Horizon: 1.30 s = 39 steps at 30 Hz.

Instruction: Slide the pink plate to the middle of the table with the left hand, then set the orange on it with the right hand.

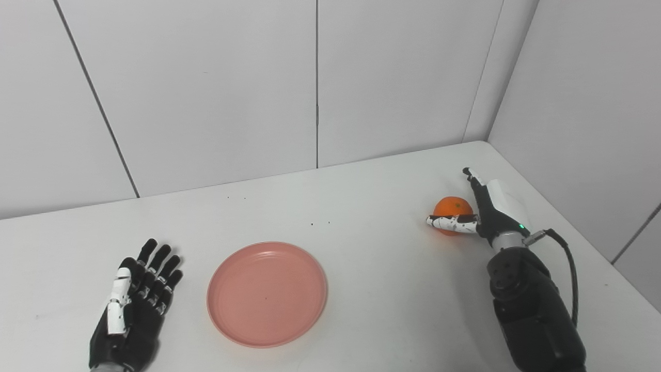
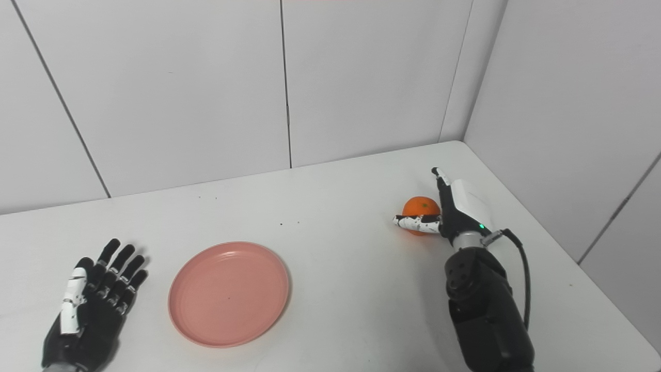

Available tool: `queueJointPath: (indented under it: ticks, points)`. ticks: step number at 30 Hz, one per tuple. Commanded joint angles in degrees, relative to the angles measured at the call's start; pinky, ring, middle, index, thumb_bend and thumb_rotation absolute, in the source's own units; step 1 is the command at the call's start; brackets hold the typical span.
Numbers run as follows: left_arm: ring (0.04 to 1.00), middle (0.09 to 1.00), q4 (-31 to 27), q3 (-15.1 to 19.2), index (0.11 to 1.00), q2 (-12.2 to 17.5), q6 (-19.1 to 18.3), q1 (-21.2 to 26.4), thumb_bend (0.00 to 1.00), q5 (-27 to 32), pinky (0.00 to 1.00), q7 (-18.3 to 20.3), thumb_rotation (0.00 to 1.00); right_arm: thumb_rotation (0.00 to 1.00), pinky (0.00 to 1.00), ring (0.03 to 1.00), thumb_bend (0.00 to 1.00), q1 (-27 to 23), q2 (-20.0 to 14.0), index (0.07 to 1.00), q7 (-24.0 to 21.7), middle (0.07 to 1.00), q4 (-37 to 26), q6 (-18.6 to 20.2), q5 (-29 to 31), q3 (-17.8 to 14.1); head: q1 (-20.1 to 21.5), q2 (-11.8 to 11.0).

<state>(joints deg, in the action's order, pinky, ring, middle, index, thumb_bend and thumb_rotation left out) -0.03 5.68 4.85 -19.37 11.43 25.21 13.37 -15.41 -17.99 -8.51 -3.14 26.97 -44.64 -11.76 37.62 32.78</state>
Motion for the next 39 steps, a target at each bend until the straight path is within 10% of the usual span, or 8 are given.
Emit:
queueJointPath:
  ticks: [1,22,39]
  points:
    - [0.963,0.975,-0.08,0.07,0.965,0.35,-1.88,-0.17,0.32,-0.21,0.99,-0.87,1.00,0.37,0.75,0.861,1.00,-2.25,-1.27,0.917,-0.53,0.907,-1.26,-0.06,-1.45,-0.75,-0.04,0.10]
    - [0.966,0.978,0.52,0.15,0.966,0.63,-1.70,0.01,0.32,-0.21,0.99,-0.50,1.00,0.38,0.74,0.854,0.99,-3.38,0.83,0.905,-9.37,0.895,-1.05,-0.06,-9.51,-4.08,-0.15,0.47]
    - [0.963,0.974,0.14,0.18,0.965,0.41,-2.06,-0.08,0.33,-0.12,0.99,-0.87,1.00,0.36,0.66,0.735,0.92,-3.26,-0.32,0.787,-4.15,0.784,1.59,-0.18,-4.27,-2.47,-0.44,0.28]
